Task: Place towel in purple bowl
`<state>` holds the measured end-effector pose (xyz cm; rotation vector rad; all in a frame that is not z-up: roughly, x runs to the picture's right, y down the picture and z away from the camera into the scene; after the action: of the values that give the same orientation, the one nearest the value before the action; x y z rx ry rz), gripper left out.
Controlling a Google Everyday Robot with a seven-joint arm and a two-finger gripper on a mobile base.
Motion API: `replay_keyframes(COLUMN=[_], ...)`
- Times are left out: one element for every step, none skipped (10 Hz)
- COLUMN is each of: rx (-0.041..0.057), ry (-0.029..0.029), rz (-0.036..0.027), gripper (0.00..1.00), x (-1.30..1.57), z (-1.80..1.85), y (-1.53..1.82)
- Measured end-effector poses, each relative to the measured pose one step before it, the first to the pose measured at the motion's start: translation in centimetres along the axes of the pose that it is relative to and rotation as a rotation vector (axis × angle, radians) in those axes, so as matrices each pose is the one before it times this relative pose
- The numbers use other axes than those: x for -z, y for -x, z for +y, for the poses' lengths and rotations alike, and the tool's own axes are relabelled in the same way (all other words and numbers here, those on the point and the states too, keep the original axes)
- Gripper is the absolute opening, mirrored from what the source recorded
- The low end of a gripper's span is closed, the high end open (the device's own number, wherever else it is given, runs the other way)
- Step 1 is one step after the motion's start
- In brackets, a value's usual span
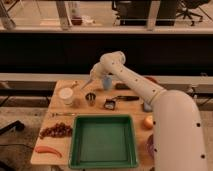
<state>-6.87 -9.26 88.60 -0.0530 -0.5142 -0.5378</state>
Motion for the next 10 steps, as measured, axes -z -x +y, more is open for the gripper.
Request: replay_keyframes(rx=[-0.0003, -0.00376, -0.00762, -0.0185, -0.02393, -0.02189, -0.02546, -0.04409, -0.03359, -0.02642], ry=[-0.00779, -0.00058, 0.00123, 0.00213, 0.00002, 0.00097, -0.00016, -0.00023, -0.00159, 0.00032], rz=[0.02231, 0.01611, 0.01964, 0.01695, 0.02644, 0.02243, 0.02693, 0.04422, 0.03349, 0.02793], gripper=[0.0, 0.0, 0.0, 0.0, 0.0, 0.0, 0.0, 0.0, 0.0, 0.0], x=[2.051, 1.251, 1.481, 1.328, 1.661, 1.256, 1.612, 2.646, 1.975, 1.725], z=[0.417, 0.628, 0.963, 1.359, 1.647, 1.368, 1.448, 2.383, 1.675, 1.446], y=[0.957, 0.528, 0.724, 0.445, -0.326, -0.651, -0.915, -1.914, -1.344, -0.956])
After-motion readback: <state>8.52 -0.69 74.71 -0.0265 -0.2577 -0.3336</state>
